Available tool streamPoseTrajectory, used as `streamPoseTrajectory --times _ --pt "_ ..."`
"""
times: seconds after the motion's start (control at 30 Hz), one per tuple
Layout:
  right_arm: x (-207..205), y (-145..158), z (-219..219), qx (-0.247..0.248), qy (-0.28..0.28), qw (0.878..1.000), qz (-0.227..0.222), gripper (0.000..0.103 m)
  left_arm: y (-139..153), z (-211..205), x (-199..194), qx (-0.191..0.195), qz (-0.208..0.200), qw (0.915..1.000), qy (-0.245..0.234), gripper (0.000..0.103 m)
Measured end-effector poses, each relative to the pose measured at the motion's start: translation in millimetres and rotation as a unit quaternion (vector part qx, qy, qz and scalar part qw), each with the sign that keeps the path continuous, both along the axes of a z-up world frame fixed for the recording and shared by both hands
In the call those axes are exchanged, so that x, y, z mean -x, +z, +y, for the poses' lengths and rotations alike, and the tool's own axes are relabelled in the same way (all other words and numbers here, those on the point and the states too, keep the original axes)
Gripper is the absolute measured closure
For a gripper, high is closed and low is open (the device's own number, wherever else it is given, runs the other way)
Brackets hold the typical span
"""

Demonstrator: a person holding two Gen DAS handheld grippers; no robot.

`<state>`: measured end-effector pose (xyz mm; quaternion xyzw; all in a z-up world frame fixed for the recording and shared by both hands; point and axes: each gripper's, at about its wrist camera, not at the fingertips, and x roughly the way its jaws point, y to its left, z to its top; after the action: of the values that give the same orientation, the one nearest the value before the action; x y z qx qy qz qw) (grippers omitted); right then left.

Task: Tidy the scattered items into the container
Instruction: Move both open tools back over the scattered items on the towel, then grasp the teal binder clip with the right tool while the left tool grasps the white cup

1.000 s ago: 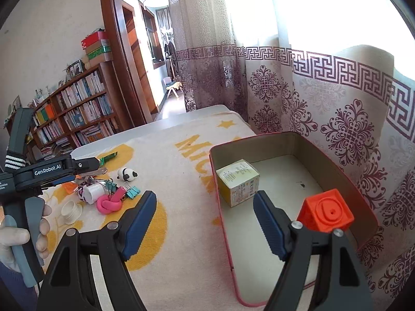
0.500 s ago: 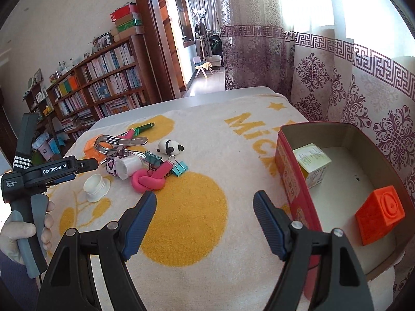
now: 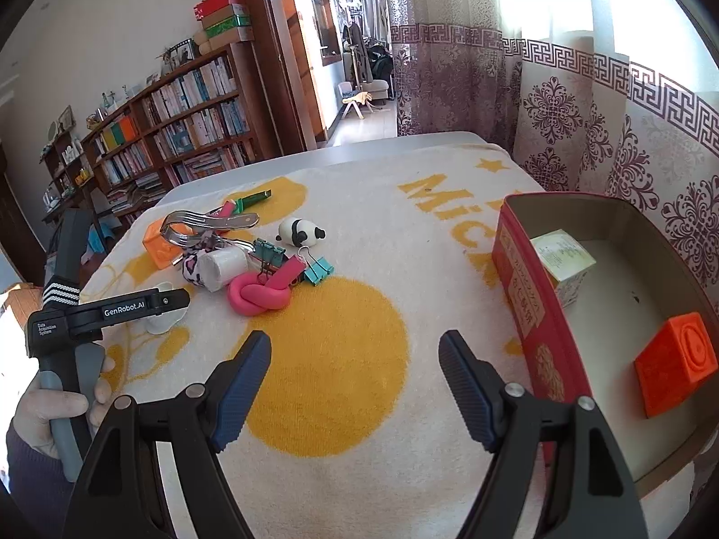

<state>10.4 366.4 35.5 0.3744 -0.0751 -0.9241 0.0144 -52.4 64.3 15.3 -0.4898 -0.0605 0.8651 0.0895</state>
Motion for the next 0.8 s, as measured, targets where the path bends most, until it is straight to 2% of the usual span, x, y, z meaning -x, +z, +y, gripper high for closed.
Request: streamPoseTrajectory --times 0.2,0.23,0.27,0.3,0.37,0.63,0.8 --pt "4 -5 -3 0.004 0.006 1.0 -0.007 0.023 -4 10 -4 0.032 0.013 0.9994 -0.005 0.011" --pt "4 -6 -4 0.003 0.007 1.0 -0.008 0.023 -4 11 -6 0.042 0.018 0.9989 -0.005 0.02" --pt "5 -6 -4 0.003 0.007 1.0 -0.008 0.023 -4 12 -8 0.051 0.023 0.9984 -0.005 0.037" --pt "5 -6 -5 0.002 0.008 1.0 -0.009 0.023 -3 12 -9 0.054 0.025 0.9982 -0.005 0.04" --pt "6 -7 -6 0.001 0.01 1.0 -0.01 0.023 -2 9 -10 0.039 0.024 0.9989 -0.007 0.04" --pt "17 -7 -16 0.007 0.021 1.0 -0.016 0.023 11 -12 -21 0.025 0.047 0.9984 0.017 0.04" --pt "33 -11 -26 0.015 0.032 0.999 -0.031 0.023 13 -25 -23 0.006 0.045 0.9986 0.028 0.04"
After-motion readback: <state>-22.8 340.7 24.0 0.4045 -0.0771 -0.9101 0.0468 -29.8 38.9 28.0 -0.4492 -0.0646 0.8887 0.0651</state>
